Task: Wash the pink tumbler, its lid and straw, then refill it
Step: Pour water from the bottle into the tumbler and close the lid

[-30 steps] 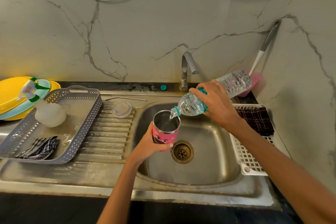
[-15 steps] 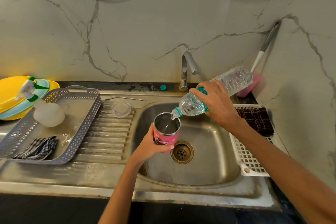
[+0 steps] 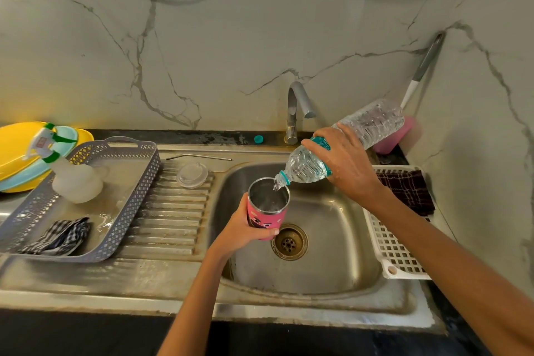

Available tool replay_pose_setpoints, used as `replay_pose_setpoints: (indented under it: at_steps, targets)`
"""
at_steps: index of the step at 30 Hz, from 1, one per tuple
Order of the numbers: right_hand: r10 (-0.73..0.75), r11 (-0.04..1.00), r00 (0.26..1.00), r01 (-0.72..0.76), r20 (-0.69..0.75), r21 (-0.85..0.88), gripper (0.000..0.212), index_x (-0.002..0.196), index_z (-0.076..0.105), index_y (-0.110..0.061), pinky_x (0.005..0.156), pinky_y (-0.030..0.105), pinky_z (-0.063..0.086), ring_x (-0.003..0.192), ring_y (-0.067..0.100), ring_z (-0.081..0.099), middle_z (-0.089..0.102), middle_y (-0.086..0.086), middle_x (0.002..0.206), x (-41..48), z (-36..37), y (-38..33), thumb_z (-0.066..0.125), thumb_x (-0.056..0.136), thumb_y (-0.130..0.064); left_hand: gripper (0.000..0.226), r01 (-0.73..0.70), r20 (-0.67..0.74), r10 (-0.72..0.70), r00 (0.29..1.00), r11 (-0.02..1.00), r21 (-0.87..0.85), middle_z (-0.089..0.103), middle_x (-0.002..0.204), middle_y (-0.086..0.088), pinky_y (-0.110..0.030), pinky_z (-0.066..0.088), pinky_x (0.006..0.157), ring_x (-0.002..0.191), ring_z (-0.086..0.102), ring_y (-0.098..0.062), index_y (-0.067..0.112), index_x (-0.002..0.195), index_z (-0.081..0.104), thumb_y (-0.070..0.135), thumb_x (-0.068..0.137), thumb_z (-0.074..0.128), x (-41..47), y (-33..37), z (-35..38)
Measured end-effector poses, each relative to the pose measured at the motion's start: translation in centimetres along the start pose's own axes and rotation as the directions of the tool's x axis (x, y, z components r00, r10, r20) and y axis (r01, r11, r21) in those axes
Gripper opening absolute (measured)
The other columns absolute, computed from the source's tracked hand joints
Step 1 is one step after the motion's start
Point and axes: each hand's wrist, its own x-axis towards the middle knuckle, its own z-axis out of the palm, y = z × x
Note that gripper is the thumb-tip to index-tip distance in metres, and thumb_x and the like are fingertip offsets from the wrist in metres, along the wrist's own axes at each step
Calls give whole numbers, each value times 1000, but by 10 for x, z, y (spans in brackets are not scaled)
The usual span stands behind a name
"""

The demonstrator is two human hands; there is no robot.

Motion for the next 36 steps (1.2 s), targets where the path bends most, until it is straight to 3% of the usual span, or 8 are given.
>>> replay_pose_setpoints:
  at_steps: [16,23,31,36]
  targets:
    - [15,999,1000,-14,22,-32,91,127,59,-13,108,51,33,113,37,58,59,20,121,0,-2,3,96,44,-8,91,8,-11,-9,1000,1000,-23,59,128,1,-27,54,87,116,60,-13,31,136,39,0,66,88,1,1,5]
    - [13,999,1000,-12,18,-53,92,128,58,-14,111,49,27,116,37,56,58,19,124,0,-2,4,95,44,-7,90,3,-11,-3,1000,1000,-27,59,128,-1,-27,54,88,115,60,-12,30,136,39,1,66,88,0,2,8]
    - [5,998,1000,-3,19,-65,91,128,56,-16,112,48,26,116,35,55,58,18,123,-1,-2,6,92,45,-2,86,22,-15,-23,1000,999,-45,59,125,-4,-26,58,77,103,65,-4,31,131,39,-6,68,84,-3,4,9]
    - [9,997,1000,-7,20,-79,91,128,57,-17,113,46,22,117,34,55,58,17,124,0,-1,5,92,46,-2,89,31,-17,-31,999,999,-45,58,128,-4,-26,57,80,108,63,-7,27,135,38,-6,67,85,-4,1,9]
